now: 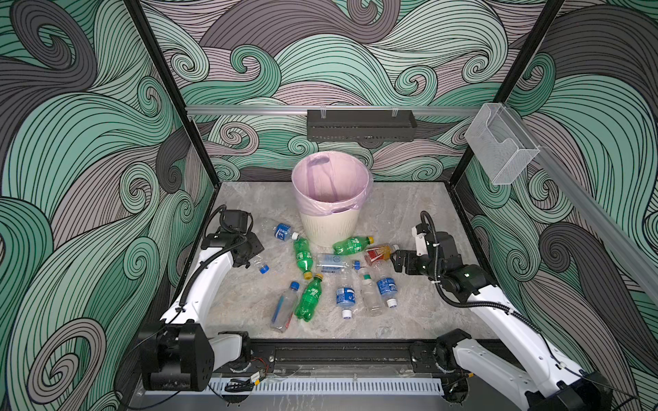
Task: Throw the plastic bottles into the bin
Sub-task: 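Lift the bottle with left gripper, carry over bin and release, then withdraw left gripper from bin while right gripper grasps a clear bottle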
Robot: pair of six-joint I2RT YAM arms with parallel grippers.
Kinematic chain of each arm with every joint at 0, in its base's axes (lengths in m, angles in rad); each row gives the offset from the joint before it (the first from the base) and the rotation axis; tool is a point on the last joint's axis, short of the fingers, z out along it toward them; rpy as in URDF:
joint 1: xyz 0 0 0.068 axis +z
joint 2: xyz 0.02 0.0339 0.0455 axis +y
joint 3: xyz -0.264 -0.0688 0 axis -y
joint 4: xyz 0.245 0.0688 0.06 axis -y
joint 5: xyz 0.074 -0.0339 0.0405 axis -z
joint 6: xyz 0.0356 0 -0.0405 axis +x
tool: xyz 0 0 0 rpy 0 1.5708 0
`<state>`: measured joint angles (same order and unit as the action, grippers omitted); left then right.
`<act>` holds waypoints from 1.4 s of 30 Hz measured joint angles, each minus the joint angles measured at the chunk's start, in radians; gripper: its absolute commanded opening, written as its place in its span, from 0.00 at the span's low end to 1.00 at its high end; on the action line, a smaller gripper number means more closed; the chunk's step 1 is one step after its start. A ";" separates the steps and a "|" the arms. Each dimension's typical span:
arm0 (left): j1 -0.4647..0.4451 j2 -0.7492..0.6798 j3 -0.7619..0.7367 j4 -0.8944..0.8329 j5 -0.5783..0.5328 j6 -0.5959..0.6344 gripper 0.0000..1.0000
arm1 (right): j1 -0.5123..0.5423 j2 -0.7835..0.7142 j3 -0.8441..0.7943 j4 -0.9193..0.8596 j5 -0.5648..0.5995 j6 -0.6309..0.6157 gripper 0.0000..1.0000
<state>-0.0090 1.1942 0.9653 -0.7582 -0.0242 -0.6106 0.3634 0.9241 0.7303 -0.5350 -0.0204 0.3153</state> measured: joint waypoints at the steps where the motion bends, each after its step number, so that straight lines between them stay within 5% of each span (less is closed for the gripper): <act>1: 0.000 -0.022 0.000 -0.005 0.023 0.018 0.57 | 0.000 0.005 -0.003 0.000 0.002 0.000 0.99; 13: -0.014 -0.055 0.254 0.040 0.286 0.092 0.57 | -0.010 0.083 -0.016 0.011 0.010 0.019 0.99; 18: -0.119 0.159 0.634 0.127 0.356 0.051 0.59 | -0.010 0.093 -0.021 0.017 0.000 0.039 0.99; 22: -0.230 0.452 1.054 0.153 0.381 0.034 0.79 | -0.010 0.091 -0.029 0.025 -0.011 0.060 0.99; 26: -0.283 0.650 1.332 0.057 0.392 0.040 0.82 | -0.011 0.082 -0.041 0.020 -0.023 0.068 0.99; 30: -0.288 0.588 1.190 0.012 0.373 0.069 0.89 | -0.011 0.068 -0.042 0.011 -0.033 0.068 0.99; 37: -0.268 0.161 0.623 0.087 0.328 0.101 0.99 | -0.011 0.067 -0.042 0.000 -0.057 0.062 0.97; 42: -0.261 -0.071 0.445 0.098 0.284 0.141 0.99 | -0.012 0.116 -0.041 0.000 -0.091 0.059 0.94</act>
<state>-0.2699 1.1233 1.4101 -0.6605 0.2600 -0.4694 0.3511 1.0401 0.6895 -0.5350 -0.1112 0.3744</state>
